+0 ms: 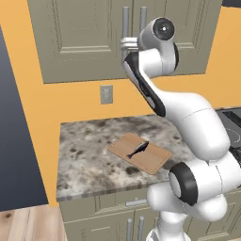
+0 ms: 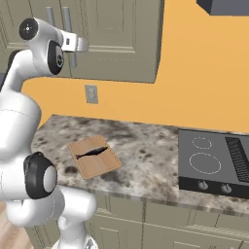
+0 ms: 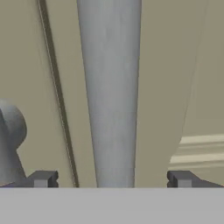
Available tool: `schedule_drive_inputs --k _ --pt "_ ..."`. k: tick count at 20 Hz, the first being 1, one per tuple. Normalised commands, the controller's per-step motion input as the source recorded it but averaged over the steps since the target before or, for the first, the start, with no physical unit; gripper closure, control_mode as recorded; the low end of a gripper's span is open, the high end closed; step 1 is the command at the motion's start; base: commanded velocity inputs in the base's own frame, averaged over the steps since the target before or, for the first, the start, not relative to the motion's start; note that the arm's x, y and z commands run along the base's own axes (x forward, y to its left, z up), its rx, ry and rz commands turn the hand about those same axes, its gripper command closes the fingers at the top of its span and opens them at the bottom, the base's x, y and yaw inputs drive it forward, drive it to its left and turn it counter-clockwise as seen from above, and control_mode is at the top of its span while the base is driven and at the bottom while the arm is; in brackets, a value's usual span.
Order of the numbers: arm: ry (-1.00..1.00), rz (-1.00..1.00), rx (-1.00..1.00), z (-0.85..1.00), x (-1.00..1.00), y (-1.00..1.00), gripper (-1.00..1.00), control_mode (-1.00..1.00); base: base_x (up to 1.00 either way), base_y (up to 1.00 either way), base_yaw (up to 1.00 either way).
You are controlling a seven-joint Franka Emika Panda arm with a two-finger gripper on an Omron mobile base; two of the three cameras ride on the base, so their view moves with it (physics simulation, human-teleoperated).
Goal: Open the cabinet, retrieve the rolling pin, and place it next to the meat on the cutting board to prepare for tenderizing.
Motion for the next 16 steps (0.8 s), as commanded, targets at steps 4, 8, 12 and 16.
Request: schedule_drive_inputs --k 4,8,12,16 --pt "0.19 0.0 -0.01 0.0 0.64 0.19 1.0 -1.0 0.0 0.0 0.0" --pt "0.05 0.01 -0.01 -0.01 0.1 0.08 1.0 -1.0 0.0 0.0 0.0" --pt "0.0 0.0 0.0 -0.05 0.09 0.04 1.0 -1.0 0.0 0.0 0.0" --pt "0.0 0.0 0.0 0.0 0.23 0.05 1.0 -1.0 0.0 0.0 0.0"
